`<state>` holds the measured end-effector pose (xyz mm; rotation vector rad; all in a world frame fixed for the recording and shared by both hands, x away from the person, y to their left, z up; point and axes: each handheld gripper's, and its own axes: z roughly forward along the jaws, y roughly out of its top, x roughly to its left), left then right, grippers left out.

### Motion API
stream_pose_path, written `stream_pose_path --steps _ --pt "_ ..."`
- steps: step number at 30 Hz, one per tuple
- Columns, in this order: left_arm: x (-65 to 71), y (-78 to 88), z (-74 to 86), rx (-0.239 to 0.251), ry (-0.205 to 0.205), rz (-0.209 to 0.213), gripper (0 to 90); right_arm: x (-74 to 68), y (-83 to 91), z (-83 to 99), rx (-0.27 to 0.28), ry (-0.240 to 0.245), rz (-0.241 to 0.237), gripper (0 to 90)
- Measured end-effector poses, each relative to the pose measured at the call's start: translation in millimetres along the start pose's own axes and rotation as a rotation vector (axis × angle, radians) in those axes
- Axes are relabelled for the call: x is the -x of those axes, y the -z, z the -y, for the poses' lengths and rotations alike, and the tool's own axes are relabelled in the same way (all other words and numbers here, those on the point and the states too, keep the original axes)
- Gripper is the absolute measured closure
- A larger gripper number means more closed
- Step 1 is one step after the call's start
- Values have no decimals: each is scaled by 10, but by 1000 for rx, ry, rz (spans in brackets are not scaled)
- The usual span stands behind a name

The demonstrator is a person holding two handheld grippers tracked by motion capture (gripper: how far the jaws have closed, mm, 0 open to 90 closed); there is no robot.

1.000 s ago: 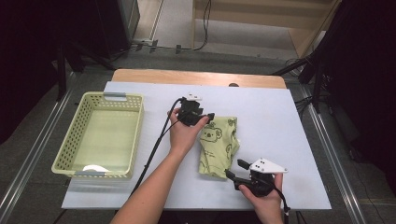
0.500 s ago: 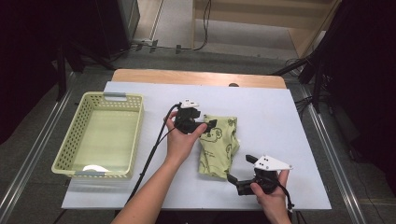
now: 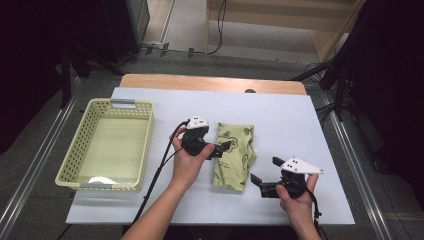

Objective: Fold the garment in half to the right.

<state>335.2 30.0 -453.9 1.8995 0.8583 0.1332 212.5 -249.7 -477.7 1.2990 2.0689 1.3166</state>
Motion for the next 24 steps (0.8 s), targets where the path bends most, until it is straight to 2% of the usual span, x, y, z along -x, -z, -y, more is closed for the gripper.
stream_pose_path --steps 6,8,10,15,24 --pt "54 60 95 4 -5 4 0 109 4 -96 8 -5 12 0" --pt "97 87 162 1 -23 -5 0 140 1 -122 10 -8 9 0" --pt "122 102 208 -9 -33 -11 0 158 -1 -144 10 -9 5 0" --pt "183 128 337 -13 -28 4 0 169 -11 -212 3 7 -7 0" --pt "316 188 505 -32 -47 4 0 221 -47 -373 13 7 3 0"
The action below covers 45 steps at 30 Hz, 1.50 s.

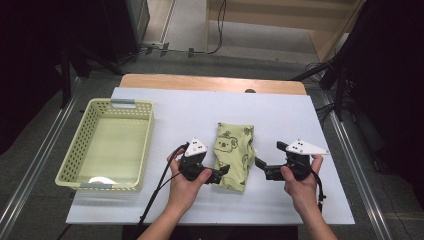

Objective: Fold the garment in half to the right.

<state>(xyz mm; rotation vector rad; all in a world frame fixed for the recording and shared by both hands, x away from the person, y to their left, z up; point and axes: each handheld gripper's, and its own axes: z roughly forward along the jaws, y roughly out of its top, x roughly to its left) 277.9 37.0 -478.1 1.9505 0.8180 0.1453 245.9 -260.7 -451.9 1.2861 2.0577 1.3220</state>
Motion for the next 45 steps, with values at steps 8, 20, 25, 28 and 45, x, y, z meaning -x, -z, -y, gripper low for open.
stream_pose_path --steps 8,20,25,28,45 --pt "136 -54 168 -32 -6 -26 0 3 -109 -71 -9 -6 -6 52" --pt "202 -157 291 -74 -17 -37 0 -27 -531 -57 -129 -55 24 549" --pt "200 -189 300 -90 -15 -43 0 88 -626 43 -149 -113 -8 845" --pt "206 -207 301 -95 -17 -43 0 112 -619 97 -159 -99 5 882" --pt "247 -239 322 -120 -35 -52 0 280 -516 -136 -40 -87 39 307"
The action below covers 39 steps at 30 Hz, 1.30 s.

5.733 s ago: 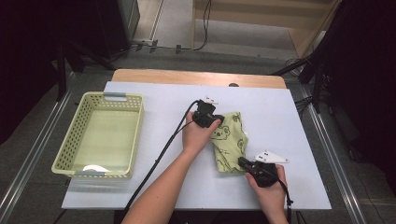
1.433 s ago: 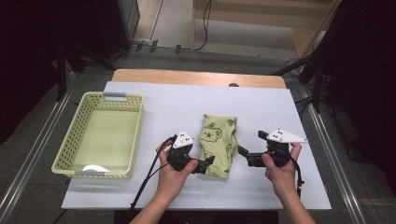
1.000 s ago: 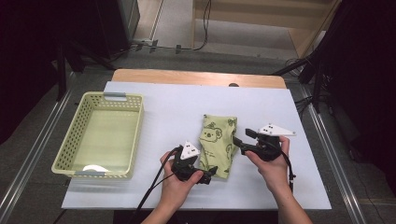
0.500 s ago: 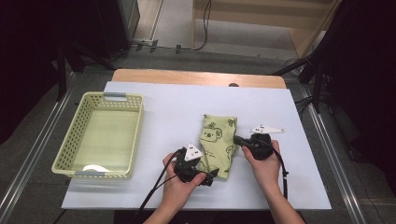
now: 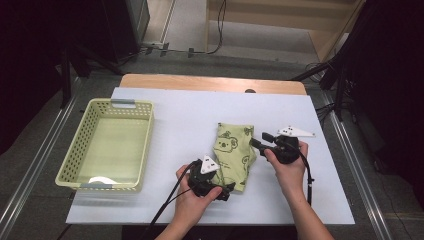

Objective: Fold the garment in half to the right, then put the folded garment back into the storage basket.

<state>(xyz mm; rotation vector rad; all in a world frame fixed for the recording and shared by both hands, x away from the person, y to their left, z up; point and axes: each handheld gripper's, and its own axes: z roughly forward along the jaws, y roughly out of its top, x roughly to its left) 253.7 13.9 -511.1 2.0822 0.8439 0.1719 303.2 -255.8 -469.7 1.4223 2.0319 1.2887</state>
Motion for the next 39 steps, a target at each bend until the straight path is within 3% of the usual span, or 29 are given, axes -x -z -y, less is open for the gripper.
stream_pose_path --steps 3,7,13,15,25,29,36,39 --pt "0 2 2 1 -2 2 0 -4 -51 -146 -22 19 24 140" --pt "0 2 3 6 4 6 0 54 -136 -283 -30 37 32 122" --pt "-1 10 6 13 9 9 0 163 -290 -401 -47 45 6 120" --pt "-4 9 7 13 10 11 0 188 -402 -435 -79 65 -4 120" --pt "1 -8 7 -4 12 18 0 316 -789 -308 -203 32 -34 140" --pt "-10 -19 3 -21 24 10 0 358 -882 -256 -209 27 -50 147" --pt "-5 -37 0 -43 20 6 1 361 -1005 -176 -253 68 -46 122" --pt "-2 -41 1 -48 18 5 4 384 -1024 -151 -247 67 -59 122"
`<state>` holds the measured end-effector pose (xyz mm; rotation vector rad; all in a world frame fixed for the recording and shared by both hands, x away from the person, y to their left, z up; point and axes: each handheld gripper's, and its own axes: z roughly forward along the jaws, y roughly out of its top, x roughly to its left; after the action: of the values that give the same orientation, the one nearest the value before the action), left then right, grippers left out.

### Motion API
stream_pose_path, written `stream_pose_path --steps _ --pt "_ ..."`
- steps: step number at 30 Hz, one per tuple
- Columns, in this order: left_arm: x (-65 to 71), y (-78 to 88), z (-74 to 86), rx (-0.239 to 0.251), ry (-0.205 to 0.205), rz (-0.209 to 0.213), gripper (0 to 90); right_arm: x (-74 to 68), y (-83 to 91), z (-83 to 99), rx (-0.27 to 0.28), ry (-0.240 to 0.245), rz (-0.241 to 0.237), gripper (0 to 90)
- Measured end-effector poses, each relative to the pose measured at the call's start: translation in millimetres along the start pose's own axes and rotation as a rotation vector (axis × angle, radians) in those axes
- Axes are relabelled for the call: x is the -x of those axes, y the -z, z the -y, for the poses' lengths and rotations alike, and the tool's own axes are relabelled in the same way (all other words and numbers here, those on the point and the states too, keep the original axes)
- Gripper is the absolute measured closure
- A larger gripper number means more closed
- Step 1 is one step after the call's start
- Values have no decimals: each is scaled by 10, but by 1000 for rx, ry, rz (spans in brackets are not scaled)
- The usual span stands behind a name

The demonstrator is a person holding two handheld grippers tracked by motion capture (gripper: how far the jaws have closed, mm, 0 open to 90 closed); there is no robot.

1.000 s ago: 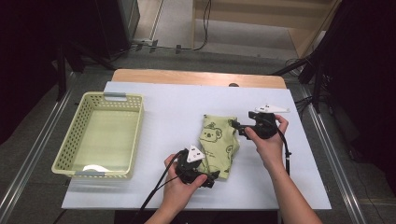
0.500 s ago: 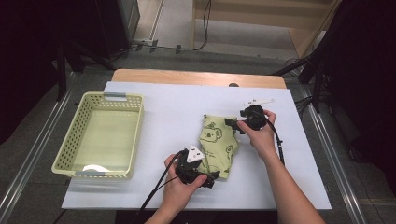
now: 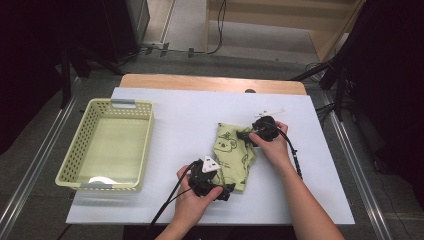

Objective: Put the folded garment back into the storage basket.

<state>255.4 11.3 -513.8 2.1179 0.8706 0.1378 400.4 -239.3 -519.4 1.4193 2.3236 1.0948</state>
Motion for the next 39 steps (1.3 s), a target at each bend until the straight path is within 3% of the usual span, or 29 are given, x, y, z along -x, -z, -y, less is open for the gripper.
stream_pose_path --steps 1,7,9,10,11,13,18,25,31,39 --pt "0 0 0 0 0 0 4 -2 0 3 0 1 -1 133" --pt "-13 23 7 37 13 12 3 -26 40 24 -10 24 -53 411" --pt "-17 31 7 42 19 17 3 -37 50 39 -11 17 -86 522" --pt "-17 31 7 42 19 17 3 -37 50 39 -11 17 -86 522" --pt "-20 32 5 42 21 20 3 -46 69 60 -14 20 -92 632" --pt "-28 33 1 42 25 22 3 -45 87 78 -9 0 -101 685" --pt "-46 20 -27 42 58 48 3 -96 143 139 17 -7 -67 721" --pt "-23 -37 -65 15 55 41 0 -81 284 264 39 -39 -28 728" --pt "-28 -87 -90 -10 84 29 0 -61 434 414 68 -53 5 728" --pt "48 -117 -97 -47 45 3 11 -62 479 492 86 -52 20 728"
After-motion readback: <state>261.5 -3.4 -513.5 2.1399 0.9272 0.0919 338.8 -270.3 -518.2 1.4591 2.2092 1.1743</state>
